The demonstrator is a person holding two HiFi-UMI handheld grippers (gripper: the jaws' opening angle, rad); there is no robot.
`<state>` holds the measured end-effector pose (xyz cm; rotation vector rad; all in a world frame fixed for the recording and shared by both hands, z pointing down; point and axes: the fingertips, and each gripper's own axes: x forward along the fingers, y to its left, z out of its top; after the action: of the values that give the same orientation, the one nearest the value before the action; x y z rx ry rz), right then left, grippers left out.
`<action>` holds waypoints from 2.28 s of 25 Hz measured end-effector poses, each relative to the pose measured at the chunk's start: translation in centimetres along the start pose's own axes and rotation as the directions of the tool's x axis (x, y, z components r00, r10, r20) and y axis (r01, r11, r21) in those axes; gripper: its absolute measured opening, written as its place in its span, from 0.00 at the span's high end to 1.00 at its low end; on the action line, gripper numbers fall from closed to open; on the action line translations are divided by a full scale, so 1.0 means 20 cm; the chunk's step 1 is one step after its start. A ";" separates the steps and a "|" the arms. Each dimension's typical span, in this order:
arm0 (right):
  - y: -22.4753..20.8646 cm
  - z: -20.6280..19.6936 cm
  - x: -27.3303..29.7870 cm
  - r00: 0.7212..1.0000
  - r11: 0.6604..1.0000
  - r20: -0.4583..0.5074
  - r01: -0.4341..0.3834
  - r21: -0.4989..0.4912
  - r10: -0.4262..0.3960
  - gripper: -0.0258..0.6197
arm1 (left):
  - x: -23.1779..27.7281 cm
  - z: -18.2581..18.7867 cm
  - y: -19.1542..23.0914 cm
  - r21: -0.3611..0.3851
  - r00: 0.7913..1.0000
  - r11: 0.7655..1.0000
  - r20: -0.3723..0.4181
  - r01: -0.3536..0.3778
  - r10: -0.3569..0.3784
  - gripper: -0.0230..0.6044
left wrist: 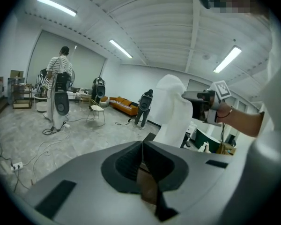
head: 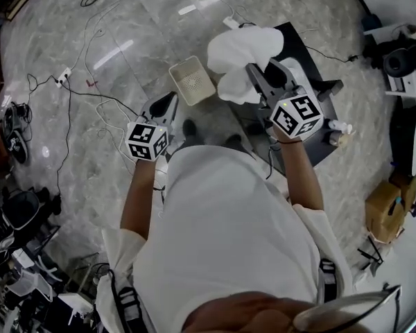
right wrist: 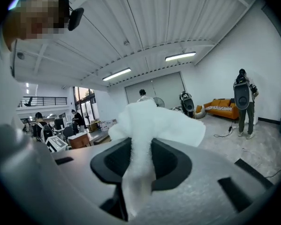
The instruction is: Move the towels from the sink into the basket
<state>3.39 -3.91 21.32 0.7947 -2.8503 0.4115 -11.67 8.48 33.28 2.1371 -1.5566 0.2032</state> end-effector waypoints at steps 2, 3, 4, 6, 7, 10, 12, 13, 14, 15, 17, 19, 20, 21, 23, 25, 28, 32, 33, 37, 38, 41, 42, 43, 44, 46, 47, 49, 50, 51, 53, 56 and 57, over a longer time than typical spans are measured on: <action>0.05 -0.08 0.12 0.999 1.000 -0.028 -0.028 0.014 0.029 0.78 | -0.01 -0.05 0.07 -0.016 1.000 1.000 -0.016 -0.007 0.006 0.95; 0.07 -0.12 0.18 0.998 0.999 -0.046 -0.041 0.019 0.042 0.78 | -0.01 -0.07 0.11 -0.025 1.000 1.000 -0.025 -0.011 0.010 0.95; 0.08 -0.18 0.25 0.997 0.998 -0.063 -0.051 0.024 0.053 0.78 | 0.00 -0.10 0.15 -0.033 0.999 0.999 -0.034 -0.015 0.014 0.95; 0.09 -0.30 0.37 0.993 0.997 -0.098 -0.064 0.031 0.067 0.78 | 0.03 -0.14 0.23 -0.047 0.999 0.999 -0.048 -0.021 0.018 0.95; 0.08 -0.36 0.43 0.991 0.997 -0.114 -0.067 0.030 0.070 0.78 | 0.05 -0.16 0.27 -0.052 0.998 0.998 -0.054 -0.021 0.018 0.95; 0.04 -0.57 0.59 0.985 0.998 -0.161 -0.063 0.017 0.065 0.78 | 0.11 -0.22 0.36 -0.062 0.997 0.998 -0.070 -0.017 0.013 0.95; 0.00 -0.72 0.68 0.980 0.998 -0.188 -0.053 0.030 0.058 0.78 | 0.14 -0.28 0.41 -0.069 0.996 0.998 -0.087 -0.012 0.006 0.95; -0.01 -0.80 0.72 0.978 0.998 -0.199 -0.046 0.041 0.054 0.78 | 0.16 -0.32 0.44 -0.073 0.995 0.997 -0.096 -0.009 0.002 0.95; -0.03 -0.87 0.77 0.976 0.998 -0.211 -0.038 0.051 0.048 0.78 | 0.18 -0.36 0.46 -0.078 0.995 0.997 -0.105 -0.006 -0.003 0.95; -0.05 -0.95 0.82 0.973 0.998 -0.225 -0.030 0.059 0.043 0.77 | 0.20 -0.40 0.49 -0.085 0.994 0.996 -0.112 -0.003 -0.006 0.95; -0.10 -1.13 0.93 0.965 0.997 -0.258 -0.018 0.069 0.035 0.77 | 0.26 -0.49 0.55 -0.102 0.992 0.995 -0.126 -0.002 -0.011 0.95; -0.15 -1.32 1.02 0.954 0.997 -0.297 -0.005 0.081 0.029 0.77 | 0.32 -0.59 0.60 -0.120 0.989 0.993 -0.145 -0.005 -0.013 0.95; -0.17 -1.42 1.06 0.948 0.996 -0.318 0.005 0.088 0.024 0.77 | 0.34 -0.64 0.62 -0.130 0.988 0.991 -0.156 -0.006 -0.015 0.95; -0.20 -1.51 1.10 0.941 0.995 -0.339 0.016 0.094 0.017 0.77 | 0.37 -0.69 0.63 -0.140 0.986 0.990 -0.166 -0.006 -0.017 0.95; -0.26 -1.71 1.16 0.925 0.994 -0.379 0.043 0.101 -0.002 0.77 | 0.42 -0.78 0.67 -0.157 0.983 0.988 -0.180 -0.003 -0.025 0.95; -0.34 -1.91 1.25 0.911 0.991 -0.412 0.077 0.108 -0.026 0.78 | 0.50 -0.88 0.73 -0.165 0.982 0.986 -0.188 0.000 -0.032 0.95; -0.45 -2.26 1.35 0.883 0.985 -0.467 0.125 0.116 -0.057 0.78 | 0.62 -1.09 0.82 -0.167 0.976 0.986 -0.215 0.006 -0.042 0.95; -0.56 -2.72 1.41 0.832 0.985 -0.550 0.146 0.096 -0.070 0.78 | 0.76 -1.37 0.89 -0.167 0.971 0.986 -0.237 -0.009 -0.031 0.95; -0.58 -2.82 1.44 0.824 0.986 -0.562 0.141 0.085 -0.069 0.78 | 0.80 -1.44 0.93 -0.163 0.972 0.987 -0.233 -0.015 -0.023 0.95; -0.65 -3.28 1.61 0.776 0.992 -0.626 0.122 0.026 -0.079 0.77 | 0.96 -1.78 1.10 -0.174 0.966 0.984 -0.259 -0.043 -0.004 0.95; -0.67 -3.40 1.64 0.758 0.993 -0.648 0.118 0.013 -0.081 0.77 | 1.00 -1.87 1.15 -0.186 0.963 0.981 -0.271 -0.054 0.002 0.95; -0.71 -3.73 1.69 0.693 0.995 -0.717 0.095 -0.014 -0.077 0.68 | 1.12 -2.10 1.23 -0.223 0.950 0.971 -0.312 -0.088 0.014 0.95; -0.72 -3.81 1.70 0.676 0.996 -0.734 0.090 -0.018 -0.074 0.60 | 1.15 -2.16 1.24 -0.233 0.945 0.968 -0.327 -0.093 0.012 0.95; -0.73 -3.88 1.69 0.664 0.996 -0.744 0.088 -0.020 -0.073 0.58 | 1.19 -2.21 1.25 -0.239 0.942 0.966 -0.336 -0.095 0.009 0.95; -0.74 -3.92 1.68 0.656 0.996 -0.751 0.085 -0.022 -0.073 0.57 | 1.21 -2.26 1.25 -0.243 0.940 0.965 -0.341 -0.095 0.006 0.95; -0.73 -3.98 1.66 0.649 0.997 -0.758 0.077 -0.021 -0.066 0.53 | 1.25 -2.33 1.24 -0.248 0.939 0.965 -0.345 -0.090 -0.001 0.95; -0.72 -3.99 1.64 0.650 0.997 -0.757 0.075 -0.016 -0.061 0.52 | 1.26 -2.35 1.23 -0.252 0.939 0.964 -0.345 -0.087 -0.006 0.95; -0.70 -3.96 1.59 0.662 0.997 -0.748 0.072 0.000 -0.048 0.52 | 1.27 -2.36 1.20 -0.265 0.941 0.961 -0.338 -0.081 -0.014 0.95; -0.69 -3.93 1.57 0.670 0.997 -0.741 0.072 0.008 -0.042 0.52 | 1.27 -2.35 1.18 -0.271 0.942 0.959 -0.336 -0.076 -0.020 0.95; -0.67 -3.89 1.54 0.679 0.997 -0.734 0.070 0.014 -0.038 0.53 | 1.27 -2.34 1.16 -0.274 0.942 0.959 -0.335 -0.072 -0.026 0.95; -0.65 -3.79 1.50 0.692 0.998 -0.721 0.067 0.021 -0.032 0.53 | 1.27 -2.31 1.13 -0.268 0.941 0.961 -0.337 -0.066 -0.030 0.95; -0.60 -3.61 1.43 0.715 0.998 -0.699 0.063 0.023 -0.029 0.57 | 1.26 -2.21 1.09 -0.256 0.939 0.964 -0.343 -0.069 -0.024 0.95; -0.58 -3.54 1.41 0.725 0.998 -0.688 0.063 0.024 -0.030 0.58 | 1.25 -2.17 1.06 -0.255 0.938 0.965 -0.345 -0.070 -0.024 0.95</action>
<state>-9.14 -5.70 97.26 0.5539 -2.1171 0.6145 -15.91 2.35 87.11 1.7658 -1.3218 0.3404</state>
